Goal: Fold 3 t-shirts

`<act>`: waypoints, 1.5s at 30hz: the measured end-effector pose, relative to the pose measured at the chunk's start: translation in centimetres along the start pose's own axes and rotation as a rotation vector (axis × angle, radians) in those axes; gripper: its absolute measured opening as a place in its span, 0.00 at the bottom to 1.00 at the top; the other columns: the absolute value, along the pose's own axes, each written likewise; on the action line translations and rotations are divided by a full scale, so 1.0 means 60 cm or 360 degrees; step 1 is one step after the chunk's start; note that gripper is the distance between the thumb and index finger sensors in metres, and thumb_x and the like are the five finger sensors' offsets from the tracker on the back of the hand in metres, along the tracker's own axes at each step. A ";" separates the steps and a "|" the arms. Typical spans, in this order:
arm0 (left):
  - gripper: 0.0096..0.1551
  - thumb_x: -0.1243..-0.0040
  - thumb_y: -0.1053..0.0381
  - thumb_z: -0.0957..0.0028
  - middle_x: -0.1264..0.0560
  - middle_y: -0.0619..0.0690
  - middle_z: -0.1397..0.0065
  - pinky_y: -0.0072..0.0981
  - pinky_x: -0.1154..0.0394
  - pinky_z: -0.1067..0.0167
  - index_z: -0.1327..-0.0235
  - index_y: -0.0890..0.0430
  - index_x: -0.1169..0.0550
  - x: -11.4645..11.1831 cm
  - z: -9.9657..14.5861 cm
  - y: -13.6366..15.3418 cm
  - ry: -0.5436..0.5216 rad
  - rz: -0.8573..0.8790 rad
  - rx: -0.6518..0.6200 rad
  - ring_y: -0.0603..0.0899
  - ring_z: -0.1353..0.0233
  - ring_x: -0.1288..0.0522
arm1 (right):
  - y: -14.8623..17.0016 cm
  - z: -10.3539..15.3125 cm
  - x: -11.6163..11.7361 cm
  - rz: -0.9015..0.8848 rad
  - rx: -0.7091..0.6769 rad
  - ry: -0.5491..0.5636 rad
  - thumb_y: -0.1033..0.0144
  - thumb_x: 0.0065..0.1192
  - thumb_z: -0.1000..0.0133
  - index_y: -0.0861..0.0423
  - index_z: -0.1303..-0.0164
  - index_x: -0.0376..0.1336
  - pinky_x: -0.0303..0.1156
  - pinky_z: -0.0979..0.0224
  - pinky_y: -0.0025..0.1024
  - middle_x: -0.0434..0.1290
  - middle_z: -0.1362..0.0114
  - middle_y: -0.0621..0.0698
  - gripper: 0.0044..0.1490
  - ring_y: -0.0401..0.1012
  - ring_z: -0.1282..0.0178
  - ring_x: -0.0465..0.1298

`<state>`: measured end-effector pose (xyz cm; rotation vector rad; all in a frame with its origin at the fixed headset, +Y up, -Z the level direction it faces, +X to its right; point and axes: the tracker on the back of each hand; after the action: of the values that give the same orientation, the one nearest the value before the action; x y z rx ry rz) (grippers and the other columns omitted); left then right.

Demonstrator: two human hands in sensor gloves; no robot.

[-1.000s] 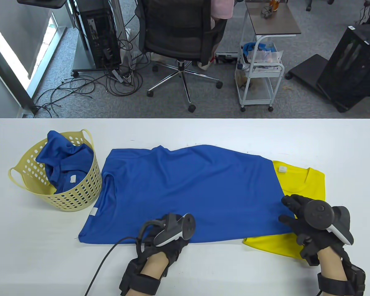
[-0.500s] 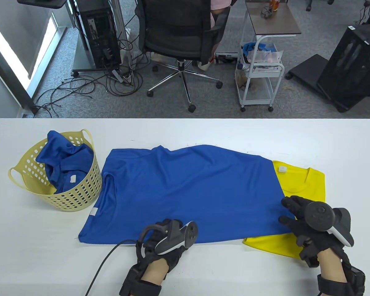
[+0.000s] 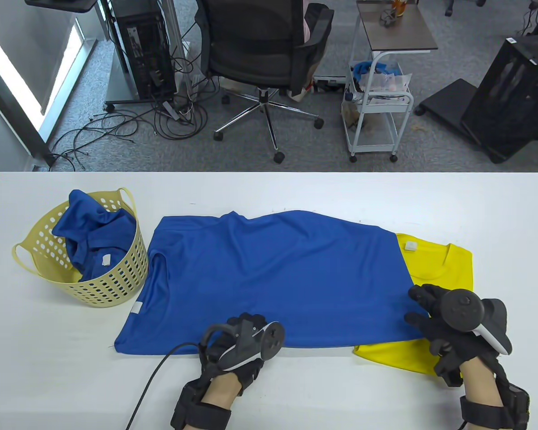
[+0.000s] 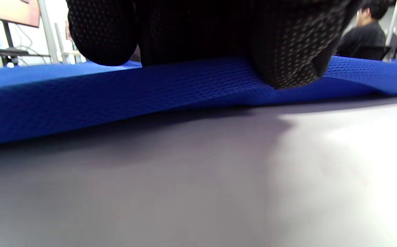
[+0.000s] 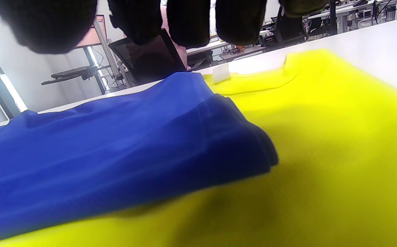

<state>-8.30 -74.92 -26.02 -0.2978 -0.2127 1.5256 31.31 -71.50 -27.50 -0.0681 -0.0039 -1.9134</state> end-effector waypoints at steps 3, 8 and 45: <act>0.20 0.34 0.41 0.59 0.22 0.45 0.44 0.48 0.25 0.38 0.54 0.43 0.17 0.023 -0.001 0.004 -0.0094 0.0058 0.0054 0.53 0.42 0.24 | -0.006 -0.001 -0.001 -0.0007 -0.0024 -0.0011 0.48 0.67 0.54 0.47 0.31 0.61 0.54 0.24 0.67 0.63 0.22 0.55 0.40 0.61 0.23 0.63; 0.20 0.34 0.40 0.58 0.22 0.45 0.43 0.48 0.25 0.38 0.54 0.43 0.18 0.076 -0.002 0.010 -0.0247 0.0095 0.0133 0.53 0.41 0.24 | -0.041 0.010 -0.015 -0.0039 -0.0148 0.0028 0.48 0.66 0.54 0.48 0.31 0.60 0.57 0.25 0.65 0.65 0.24 0.55 0.40 0.59 0.26 0.66; 0.20 0.36 0.38 0.55 0.24 0.43 0.40 0.50 0.27 0.36 0.53 0.41 0.18 0.321 -0.105 -0.024 -0.0552 0.0456 0.0344 0.54 0.38 0.27 | -0.269 -0.063 0.090 -0.0624 -0.0508 -0.0277 0.37 0.58 0.55 0.55 0.25 0.52 0.53 0.25 0.68 0.57 0.20 0.59 0.53 0.62 0.23 0.60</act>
<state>-4.19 -56.08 -32.44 0.1169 -0.2839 1.8634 14.13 -71.25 -30.48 -0.4797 0.1832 -2.2785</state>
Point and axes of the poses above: the tracker on the back of each hand, its own y axis roughly to the little-finger side, its own z axis roughly from the fingertips to the wrist, x = y × z
